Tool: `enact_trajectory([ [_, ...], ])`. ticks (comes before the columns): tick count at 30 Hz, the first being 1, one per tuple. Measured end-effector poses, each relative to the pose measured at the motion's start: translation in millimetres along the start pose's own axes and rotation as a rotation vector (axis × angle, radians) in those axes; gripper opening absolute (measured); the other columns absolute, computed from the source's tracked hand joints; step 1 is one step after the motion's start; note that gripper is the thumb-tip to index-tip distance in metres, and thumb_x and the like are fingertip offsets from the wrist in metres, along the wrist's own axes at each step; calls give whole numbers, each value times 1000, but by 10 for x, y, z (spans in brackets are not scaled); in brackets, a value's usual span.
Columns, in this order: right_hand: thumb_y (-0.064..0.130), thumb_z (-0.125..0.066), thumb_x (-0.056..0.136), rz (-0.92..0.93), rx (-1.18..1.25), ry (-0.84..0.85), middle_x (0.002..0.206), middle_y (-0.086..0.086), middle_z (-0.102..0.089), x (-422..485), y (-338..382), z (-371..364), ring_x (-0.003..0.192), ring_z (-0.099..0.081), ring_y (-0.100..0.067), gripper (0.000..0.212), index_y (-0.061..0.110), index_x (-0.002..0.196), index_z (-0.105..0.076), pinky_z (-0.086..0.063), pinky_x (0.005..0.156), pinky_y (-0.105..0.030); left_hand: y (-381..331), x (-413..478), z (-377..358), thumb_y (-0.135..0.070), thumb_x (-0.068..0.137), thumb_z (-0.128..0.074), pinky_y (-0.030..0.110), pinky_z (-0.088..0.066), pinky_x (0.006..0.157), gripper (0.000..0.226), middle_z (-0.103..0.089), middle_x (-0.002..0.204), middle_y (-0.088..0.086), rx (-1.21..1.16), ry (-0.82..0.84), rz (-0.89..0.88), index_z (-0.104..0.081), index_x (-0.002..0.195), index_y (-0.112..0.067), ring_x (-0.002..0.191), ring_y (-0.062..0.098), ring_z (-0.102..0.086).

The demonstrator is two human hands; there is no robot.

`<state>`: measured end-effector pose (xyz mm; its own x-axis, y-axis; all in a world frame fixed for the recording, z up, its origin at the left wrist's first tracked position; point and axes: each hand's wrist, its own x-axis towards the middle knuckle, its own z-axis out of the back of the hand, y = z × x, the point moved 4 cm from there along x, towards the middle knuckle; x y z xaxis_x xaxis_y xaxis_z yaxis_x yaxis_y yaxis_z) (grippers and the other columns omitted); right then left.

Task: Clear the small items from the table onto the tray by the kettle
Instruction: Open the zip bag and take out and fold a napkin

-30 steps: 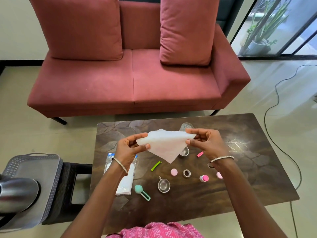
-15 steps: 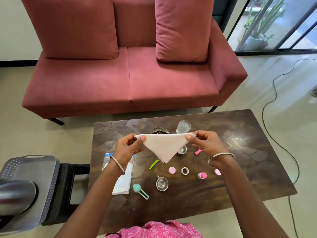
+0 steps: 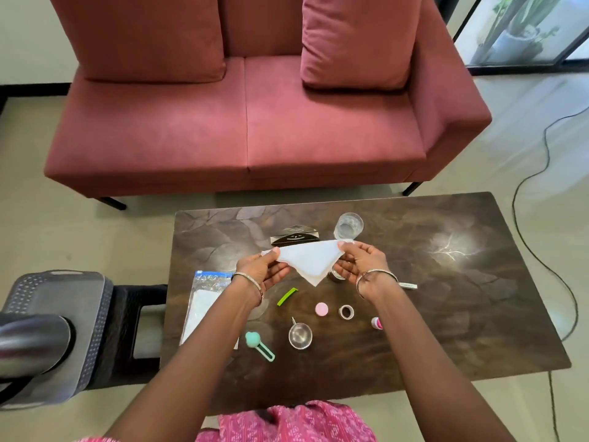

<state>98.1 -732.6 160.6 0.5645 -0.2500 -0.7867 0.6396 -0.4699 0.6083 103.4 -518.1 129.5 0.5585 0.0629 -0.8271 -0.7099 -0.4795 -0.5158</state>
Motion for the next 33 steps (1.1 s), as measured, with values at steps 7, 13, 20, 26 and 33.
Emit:
enact_trajectory([
  [7,13,-74,84,-281,16,51,86,-8,-72,689,-271,-61,76,-68,-19,12,9,90,-65,-58,56,-28,123,570,-182,-8,88,-68,24,-55,44,8,-73,61,6,14,-83,65,-62,91,-6,50,13,-69],
  [13,4,-71,86,-355,43,28,83,-10,-67,1389,-357,-238,58,-69,-15,9,5,86,-62,-57,46,-21,85,1229,-308,-9,87,-69,26,-57,45,32,-68,86,13,-32,-139,100,-58,115,2,70,19,-66],
  [20,-3,-62,91,-381,16,75,50,-8,-68,2041,-399,-633,41,-67,-13,6,1,87,-60,-54,40,-21,-5,1911,-368,-10,90,-65,21,-52,37,31,-61,80,10,56,-208,147,-54,118,-2,62,16,-60],
  [26,-8,-57,92,-375,-20,57,66,-15,-66,2430,-442,-714,38,-65,-12,14,-1,80,-56,-54,42,-18,23,2225,-336,3,89,-62,21,-50,34,51,-61,99,17,84,-258,176,-42,135,4,64,17,-59],
  [33,12,-51,100,-389,-79,-23,56,-10,-62,2730,-520,-621,29,-57,-9,25,4,77,-52,-50,35,-18,146,2523,-275,5,92,-55,30,-54,90,10,-58,78,12,71,-238,247,-56,102,3,66,17,-57],
])
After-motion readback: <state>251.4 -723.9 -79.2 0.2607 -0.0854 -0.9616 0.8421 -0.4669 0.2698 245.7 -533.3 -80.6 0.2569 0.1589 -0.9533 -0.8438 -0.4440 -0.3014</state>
